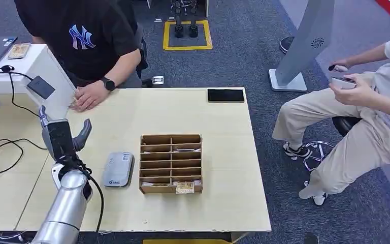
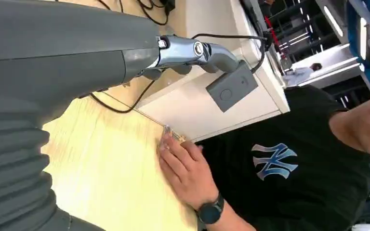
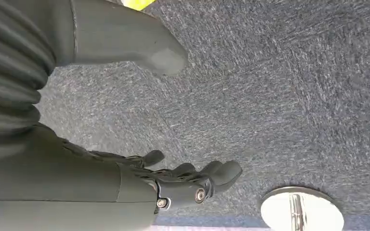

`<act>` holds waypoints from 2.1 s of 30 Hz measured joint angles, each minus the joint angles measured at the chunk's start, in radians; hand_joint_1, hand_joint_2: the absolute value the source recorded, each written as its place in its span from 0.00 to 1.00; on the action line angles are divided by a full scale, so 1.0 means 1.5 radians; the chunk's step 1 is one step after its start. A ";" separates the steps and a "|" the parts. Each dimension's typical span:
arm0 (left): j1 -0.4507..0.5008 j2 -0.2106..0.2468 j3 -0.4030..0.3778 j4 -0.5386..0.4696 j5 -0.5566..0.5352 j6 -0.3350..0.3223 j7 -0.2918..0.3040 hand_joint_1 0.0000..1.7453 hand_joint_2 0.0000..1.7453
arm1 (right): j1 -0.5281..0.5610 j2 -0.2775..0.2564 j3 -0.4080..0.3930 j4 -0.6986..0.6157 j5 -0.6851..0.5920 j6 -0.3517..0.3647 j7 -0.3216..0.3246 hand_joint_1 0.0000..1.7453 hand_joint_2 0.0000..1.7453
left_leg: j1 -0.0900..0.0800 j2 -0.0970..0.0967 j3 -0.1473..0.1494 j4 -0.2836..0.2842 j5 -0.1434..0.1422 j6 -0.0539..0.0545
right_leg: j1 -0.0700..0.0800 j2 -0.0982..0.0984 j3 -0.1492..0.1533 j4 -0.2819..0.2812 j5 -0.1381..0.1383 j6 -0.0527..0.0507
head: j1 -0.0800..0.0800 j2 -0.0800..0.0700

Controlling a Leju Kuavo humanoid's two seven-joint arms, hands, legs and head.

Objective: Pass the card to the sensor for recognition and then transmit it.

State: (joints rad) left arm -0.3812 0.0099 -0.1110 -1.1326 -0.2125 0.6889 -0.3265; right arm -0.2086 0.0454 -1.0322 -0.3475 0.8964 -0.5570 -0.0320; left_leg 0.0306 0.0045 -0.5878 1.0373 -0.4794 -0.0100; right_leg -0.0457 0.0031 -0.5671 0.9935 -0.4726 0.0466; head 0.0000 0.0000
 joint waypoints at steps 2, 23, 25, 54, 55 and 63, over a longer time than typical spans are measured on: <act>0.000 0.001 0.000 0.004 0.001 0.000 0.000 0.00 1.00 | 0.000 -0.001 0.004 0.000 -0.001 -0.002 0.000 0.00 1.00 | 0.000 0.000 0.000 0.000 0.000 0.000 | 0.000 0.000 0.000 0.000 0.000 0.000 | 0.000 0.000; 0.051 -0.030 -0.001 -0.019 -0.013 -0.016 0.031 0.00 1.00 | 0.059 -0.001 0.006 -0.003 -0.101 0.020 -0.044 0.00 1.00 | 0.000 -0.001 -0.001 0.000 -0.001 0.000 | 0.000 -0.001 0.000 0.000 -0.001 0.000 | 0.000 0.000; 0.061 -0.051 -0.006 -0.023 -0.021 -0.023 0.032 0.00 0.00 | 0.079 0.002 -0.005 -0.008 -0.109 0.025 -0.049 0.00 1.00 | 0.000 -0.001 -0.001 0.000 -0.001 0.000 | 0.000 -0.001 0.000 -0.001 -0.001 0.001 | 0.000 0.000; 0.296 -0.067 -0.058 -0.217 -0.103 -0.126 -0.055 0.00 1.00 | 0.138 0.108 -0.147 -0.210 0.008 0.069 0.028 0.00 1.00 | 0.000 0.000 0.000 0.000 -0.002 0.000 | 0.000 0.000 0.000 -0.001 -0.002 0.001 | 0.000 0.000; 0.302 -0.064 -0.059 -0.221 -0.108 -0.126 -0.055 0.00 1.00 | 0.139 0.112 -0.153 -0.217 0.013 0.072 0.030 0.00 1.00 | 0.000 0.000 0.000 0.000 -0.002 0.000 | 0.000 0.000 0.000 -0.001 -0.002 0.001 | 0.000 0.000; 0.326 -0.046 -0.068 -0.227 -0.135 -0.130 -0.070 0.00 1.00 | 0.140 0.137 -0.186 -0.257 0.029 0.092 0.031 0.00 1.00 | 0.000 0.000 0.000 0.000 -0.002 0.000 | 0.000 0.000 0.000 -0.001 -0.002 0.001 | 0.000 0.000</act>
State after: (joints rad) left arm 0.1079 -0.0587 -0.2136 -1.4729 -0.4146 0.4940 -0.4322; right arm 0.0008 0.2514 -1.3107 -0.7328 0.9400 -0.4196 0.0137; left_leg 0.0306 0.0047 -0.5883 1.0371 -0.4829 -0.0101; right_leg -0.0458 0.0029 -0.5675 0.9922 -0.4751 0.0478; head 0.0000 0.0000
